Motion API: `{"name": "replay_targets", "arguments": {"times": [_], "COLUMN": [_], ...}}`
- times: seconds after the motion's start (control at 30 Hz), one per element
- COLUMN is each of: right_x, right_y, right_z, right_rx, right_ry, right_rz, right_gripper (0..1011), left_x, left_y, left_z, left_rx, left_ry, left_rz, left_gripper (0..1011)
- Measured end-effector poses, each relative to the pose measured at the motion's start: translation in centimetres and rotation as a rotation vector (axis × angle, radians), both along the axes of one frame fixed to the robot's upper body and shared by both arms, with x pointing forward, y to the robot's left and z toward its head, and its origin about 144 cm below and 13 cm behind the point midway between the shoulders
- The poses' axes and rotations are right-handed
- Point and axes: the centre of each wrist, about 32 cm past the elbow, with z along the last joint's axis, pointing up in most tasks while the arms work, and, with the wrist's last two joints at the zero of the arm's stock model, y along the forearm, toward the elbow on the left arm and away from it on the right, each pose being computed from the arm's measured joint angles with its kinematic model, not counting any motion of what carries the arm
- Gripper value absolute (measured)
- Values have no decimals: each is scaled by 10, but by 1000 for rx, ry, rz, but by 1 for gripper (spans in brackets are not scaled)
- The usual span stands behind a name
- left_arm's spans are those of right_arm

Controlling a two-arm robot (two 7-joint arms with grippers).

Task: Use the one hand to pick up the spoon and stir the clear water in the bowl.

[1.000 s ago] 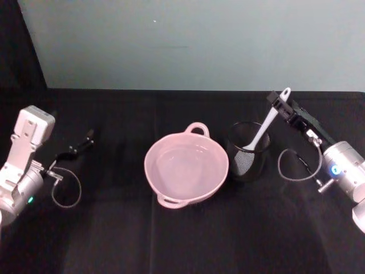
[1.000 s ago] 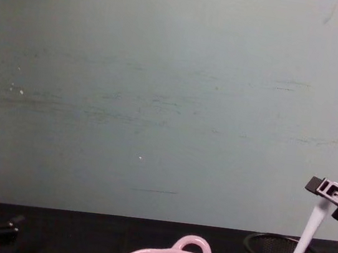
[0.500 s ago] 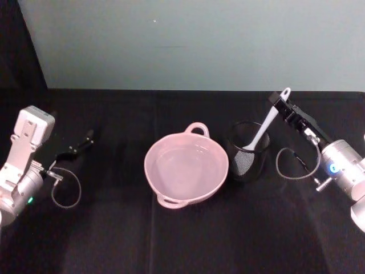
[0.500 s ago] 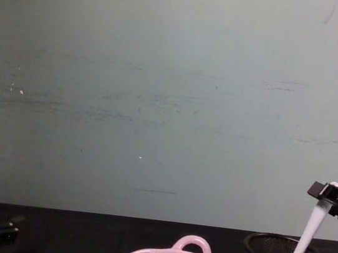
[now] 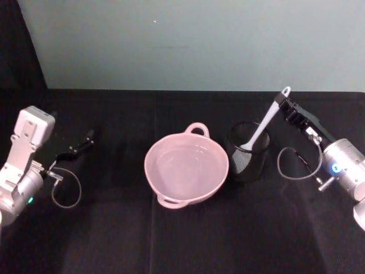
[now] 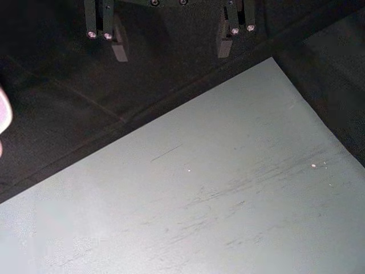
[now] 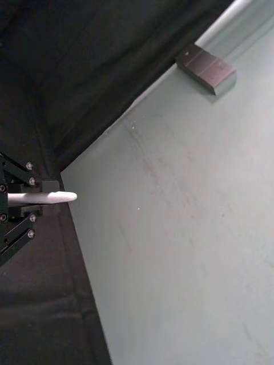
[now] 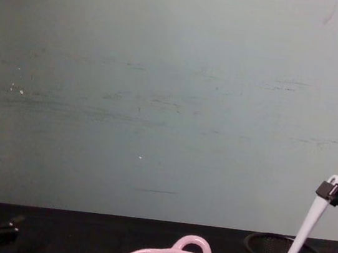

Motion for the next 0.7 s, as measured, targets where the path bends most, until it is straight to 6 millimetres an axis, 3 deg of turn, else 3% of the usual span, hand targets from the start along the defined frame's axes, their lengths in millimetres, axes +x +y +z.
{"name": "replay_targets", "arguments": {"times": [0.23, 0.7], "right_x": [-5, -1], "right_y": [4, 5], "right_z": [17, 77], "right_rx": [-102, -346], "right_ry": [-75, -182], "right_rz": [21, 109], "right_gripper": [116, 116], "left_x": [0, 0], "left_y": [0, 0], "left_z": [0, 0], "left_rx": [0, 0], "left_ry": [0, 0], "left_rz": [0, 0], "left_gripper": [1011, 1011]}}
